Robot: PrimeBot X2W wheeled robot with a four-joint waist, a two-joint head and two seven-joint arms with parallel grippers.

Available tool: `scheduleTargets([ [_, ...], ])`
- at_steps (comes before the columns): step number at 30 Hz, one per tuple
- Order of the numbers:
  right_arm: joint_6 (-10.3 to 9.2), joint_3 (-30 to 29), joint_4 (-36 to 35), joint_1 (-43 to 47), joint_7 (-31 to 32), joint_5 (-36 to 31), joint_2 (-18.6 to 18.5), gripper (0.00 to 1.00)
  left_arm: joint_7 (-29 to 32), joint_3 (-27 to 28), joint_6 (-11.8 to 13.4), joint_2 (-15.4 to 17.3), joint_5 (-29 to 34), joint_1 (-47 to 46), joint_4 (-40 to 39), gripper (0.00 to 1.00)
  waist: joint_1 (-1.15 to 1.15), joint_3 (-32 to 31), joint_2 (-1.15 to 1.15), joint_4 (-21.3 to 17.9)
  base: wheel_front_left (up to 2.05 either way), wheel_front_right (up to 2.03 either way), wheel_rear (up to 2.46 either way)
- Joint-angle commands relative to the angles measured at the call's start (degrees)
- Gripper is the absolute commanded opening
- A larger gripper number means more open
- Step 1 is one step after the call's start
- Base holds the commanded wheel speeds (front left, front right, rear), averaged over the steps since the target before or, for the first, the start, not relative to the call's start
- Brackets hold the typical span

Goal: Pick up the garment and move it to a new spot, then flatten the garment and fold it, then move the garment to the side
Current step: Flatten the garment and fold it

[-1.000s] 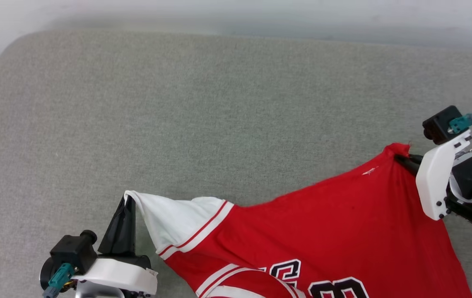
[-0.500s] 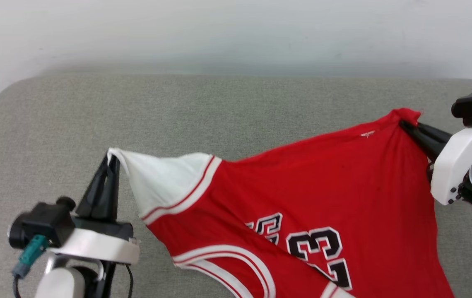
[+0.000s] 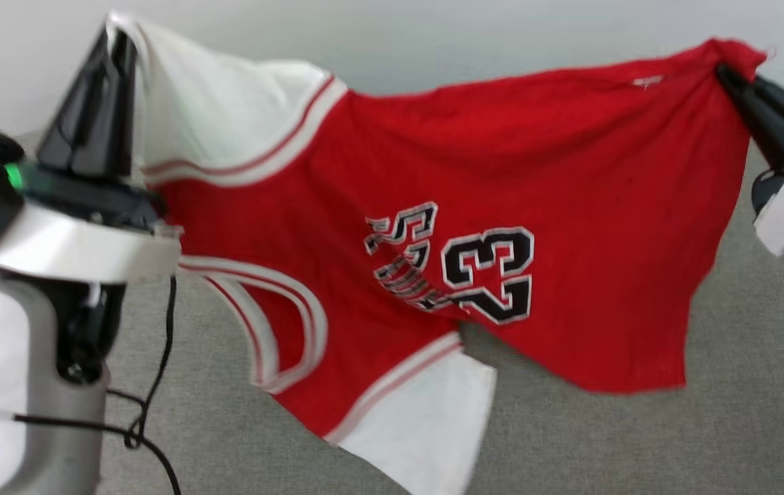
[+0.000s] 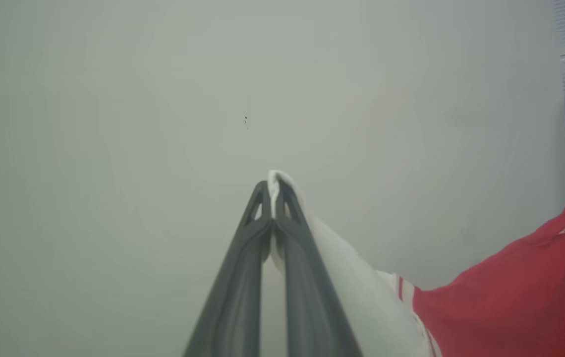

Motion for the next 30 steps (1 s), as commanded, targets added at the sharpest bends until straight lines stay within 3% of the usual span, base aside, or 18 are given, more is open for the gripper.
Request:
scheduleTargets([
  [1,-0.09,-1.2,-0.9,-1.0,0.4,-0.9,1.1,0.00,0.5,-0.2,0.0,0.6,-0.5,-2.7,-0.4,0.00,0.00,0.8,0.00,-0.1,0.00,0.00,0.00],
  [8,-0.09,-6.9,-4.6,-7.7,2.0,-3.9,5.1,0.00,2.7,-2.3,0.0,2.5,-2.3,-16.4,0.7,0.00,0.00,6.0,0.00,-0.3,0.00,0.00,0.00],
  [15,-0.09,-9.4,-4.5,-19.4,4.3,-6.7,7.7,0.00,3.7,-4.3,0.0,3.8,-3.7,-32.9,6.2,0.00,0.00,14.9,0.00,-0.2,0.00,0.00,0.00],
  [24,-0.08,-9.3,3.1,-40.8,5.2,-11.8,10.0,0.00,2.2,-9.4,0.0,6.3,-4.2,-57.7,20.1,0.00,0.00,25.7,0.00,-0.4,0.00,0.00,0.00],
  [30,-0.08,-7.0,11.2,-54.8,3.3,-15.6,10.3,0.00,0.0,-13.5,0.0,7.4,-4.5,-72.1,27.5,0.00,0.00,29.2,0.00,-0.2,0.00,0.00,0.00],
])
